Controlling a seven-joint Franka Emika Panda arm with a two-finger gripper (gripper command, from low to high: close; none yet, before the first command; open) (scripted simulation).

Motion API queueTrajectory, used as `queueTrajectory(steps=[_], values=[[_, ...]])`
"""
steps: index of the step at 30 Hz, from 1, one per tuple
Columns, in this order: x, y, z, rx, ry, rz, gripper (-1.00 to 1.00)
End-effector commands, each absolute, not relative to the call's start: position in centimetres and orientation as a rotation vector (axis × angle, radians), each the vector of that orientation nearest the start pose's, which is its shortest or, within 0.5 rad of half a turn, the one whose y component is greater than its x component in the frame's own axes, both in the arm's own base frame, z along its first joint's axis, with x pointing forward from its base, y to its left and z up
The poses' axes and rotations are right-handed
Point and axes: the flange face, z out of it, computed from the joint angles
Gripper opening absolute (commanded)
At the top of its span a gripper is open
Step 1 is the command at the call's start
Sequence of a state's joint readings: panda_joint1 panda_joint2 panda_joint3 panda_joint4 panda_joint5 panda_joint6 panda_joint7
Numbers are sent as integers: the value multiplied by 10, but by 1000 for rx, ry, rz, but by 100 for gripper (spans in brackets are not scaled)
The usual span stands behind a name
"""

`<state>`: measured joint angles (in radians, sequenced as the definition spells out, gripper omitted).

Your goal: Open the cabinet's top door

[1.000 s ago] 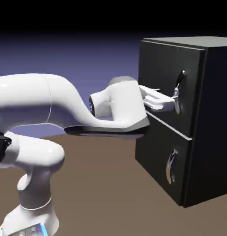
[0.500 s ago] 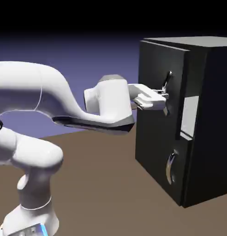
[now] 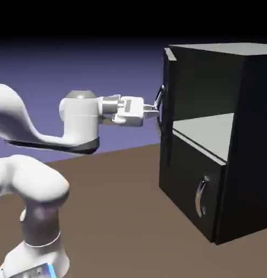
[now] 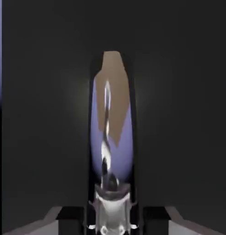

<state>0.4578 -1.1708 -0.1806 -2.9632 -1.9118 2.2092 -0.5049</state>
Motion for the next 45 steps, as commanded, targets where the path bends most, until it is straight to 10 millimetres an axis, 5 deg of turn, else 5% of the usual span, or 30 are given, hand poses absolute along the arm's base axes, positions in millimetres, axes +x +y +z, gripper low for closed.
queueTrajectory(steps=[1, 14, 24, 35, 45], values=[[267, 51, 500, 947, 1259, 220, -100], [219, 130, 500, 1091, 1131, 28, -100], [191, 218, 500, 1222, 991, -163, -100], [186, 313, 500, 1344, 834, -361, -100], [191, 356, 499, 1392, 761, -450, -100]])
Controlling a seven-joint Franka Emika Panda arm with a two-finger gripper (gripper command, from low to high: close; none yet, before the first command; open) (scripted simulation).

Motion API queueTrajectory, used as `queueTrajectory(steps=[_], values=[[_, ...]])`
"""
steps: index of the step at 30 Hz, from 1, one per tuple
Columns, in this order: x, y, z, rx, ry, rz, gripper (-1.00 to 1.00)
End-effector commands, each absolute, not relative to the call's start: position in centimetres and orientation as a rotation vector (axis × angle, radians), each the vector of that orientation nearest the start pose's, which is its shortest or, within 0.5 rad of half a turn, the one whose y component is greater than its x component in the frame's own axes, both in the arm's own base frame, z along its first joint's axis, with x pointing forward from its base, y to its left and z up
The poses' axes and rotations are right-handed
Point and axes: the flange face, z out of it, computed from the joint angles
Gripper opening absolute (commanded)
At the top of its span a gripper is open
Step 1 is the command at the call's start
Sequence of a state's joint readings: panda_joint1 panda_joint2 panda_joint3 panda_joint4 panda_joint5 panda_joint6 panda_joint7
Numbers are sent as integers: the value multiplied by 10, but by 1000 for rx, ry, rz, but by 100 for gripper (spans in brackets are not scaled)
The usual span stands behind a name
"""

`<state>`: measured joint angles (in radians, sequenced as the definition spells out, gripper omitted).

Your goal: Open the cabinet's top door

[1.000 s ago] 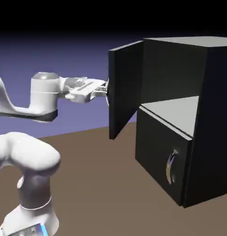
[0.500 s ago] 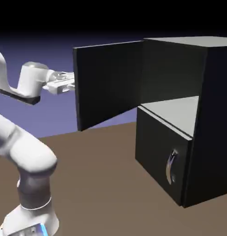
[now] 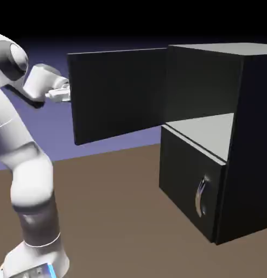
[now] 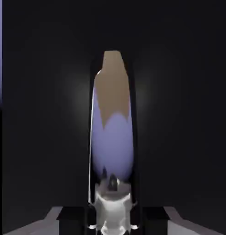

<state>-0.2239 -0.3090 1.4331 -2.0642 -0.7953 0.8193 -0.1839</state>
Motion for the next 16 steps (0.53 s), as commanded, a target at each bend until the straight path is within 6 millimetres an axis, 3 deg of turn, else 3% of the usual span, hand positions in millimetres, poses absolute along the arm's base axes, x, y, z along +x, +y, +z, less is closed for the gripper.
queueTrajectory(steps=[1, 8, 16], values=[[192, 358, 498, 1392, 757, -455, -100], [194, 372, 501, 1416, 730, -483, -100], [206, 411, 500, 1458, 657, -565, -100]])
